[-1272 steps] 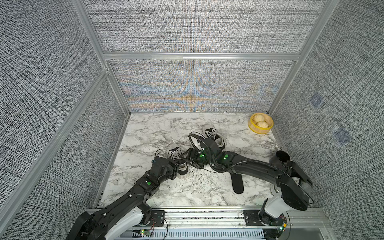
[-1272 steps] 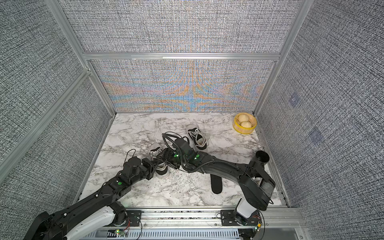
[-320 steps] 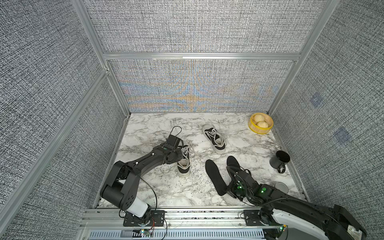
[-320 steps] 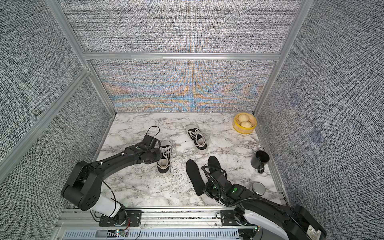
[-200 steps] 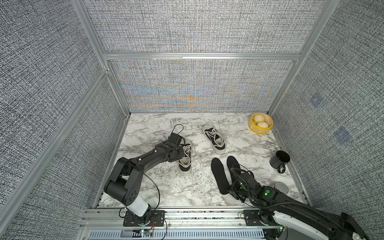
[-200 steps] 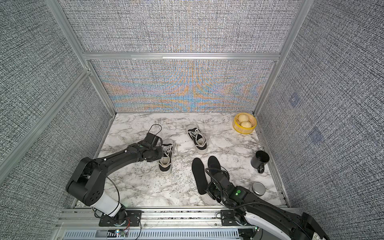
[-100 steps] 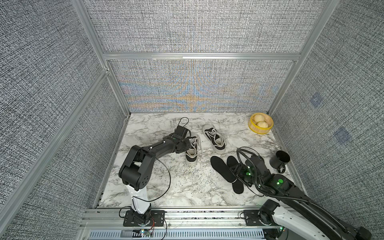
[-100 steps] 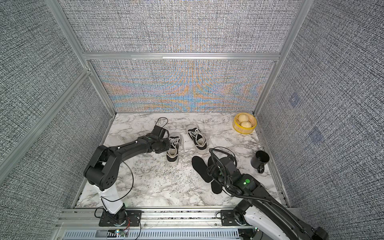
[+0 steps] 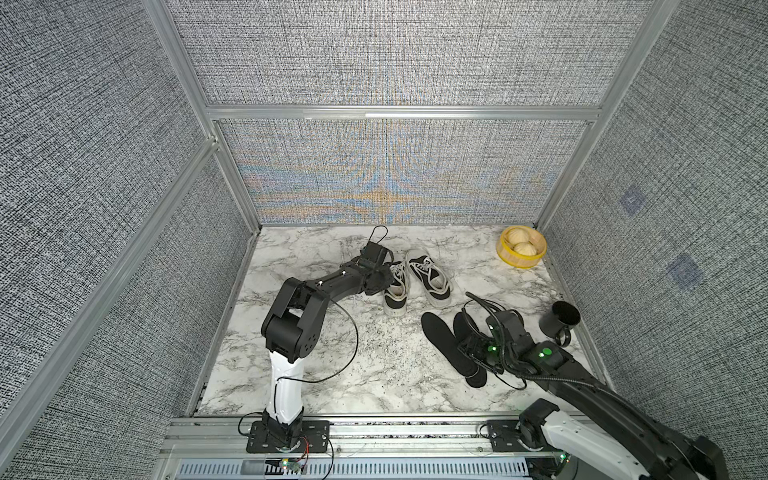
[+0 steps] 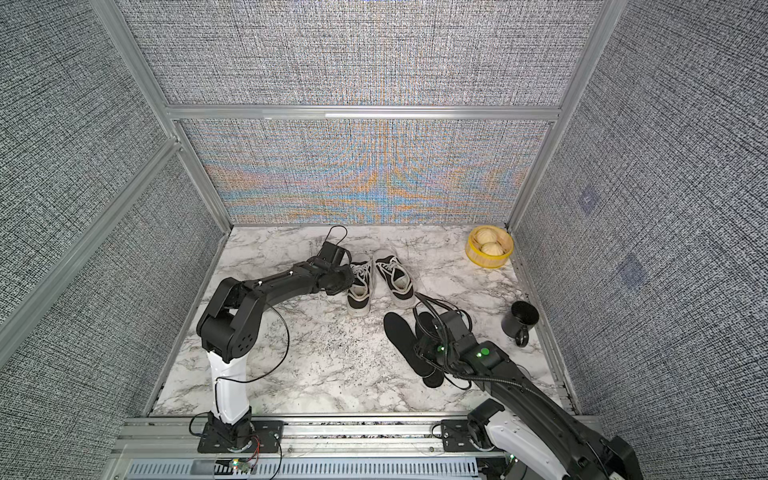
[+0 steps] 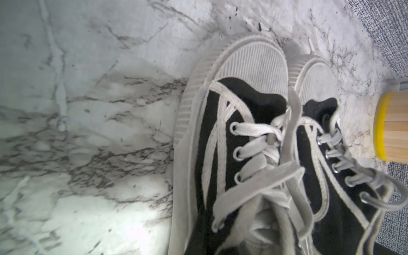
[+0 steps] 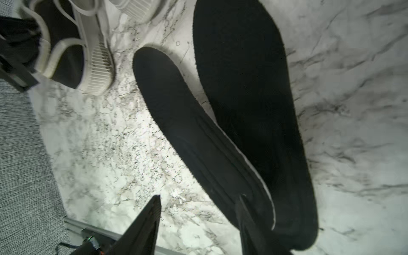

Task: Remove the insole from the shoe
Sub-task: Move the shoe to the center of the board, then adjust the insole at the center of the board.

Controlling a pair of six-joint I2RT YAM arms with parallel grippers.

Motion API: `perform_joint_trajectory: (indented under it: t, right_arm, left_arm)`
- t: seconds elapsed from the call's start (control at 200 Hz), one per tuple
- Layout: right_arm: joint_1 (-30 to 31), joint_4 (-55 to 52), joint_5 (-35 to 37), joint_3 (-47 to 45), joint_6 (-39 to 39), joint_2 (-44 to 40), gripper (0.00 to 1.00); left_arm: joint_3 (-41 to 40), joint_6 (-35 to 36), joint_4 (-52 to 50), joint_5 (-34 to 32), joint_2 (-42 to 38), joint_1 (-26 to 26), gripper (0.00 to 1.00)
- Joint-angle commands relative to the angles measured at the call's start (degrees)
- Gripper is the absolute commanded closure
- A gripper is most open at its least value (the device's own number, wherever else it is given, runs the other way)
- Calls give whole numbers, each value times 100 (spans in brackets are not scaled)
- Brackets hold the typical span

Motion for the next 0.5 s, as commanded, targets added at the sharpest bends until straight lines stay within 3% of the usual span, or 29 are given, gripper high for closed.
perform_joint_trajectory:
  t: [0.0, 0.11, 0.26, 0.495]
  right_arm:
    - [-33, -35, 28, 248, -1059, 524, 39]
    - [-58, -101, 324, 393, -1416, 913, 26]
    - [-59, -95, 507, 422, -1776, 1257, 24]
    - [-66, 313, -431, 316, -2070, 1559, 22]
  left_arm:
    - [199, -30, 243, 198, 219, -53, 91]
    - [280, -12, 215, 246, 248, -71, 83]
    - [68, 126, 188, 174, -133, -59, 72]
    - [-301, 303, 52, 70, -882, -49, 56]
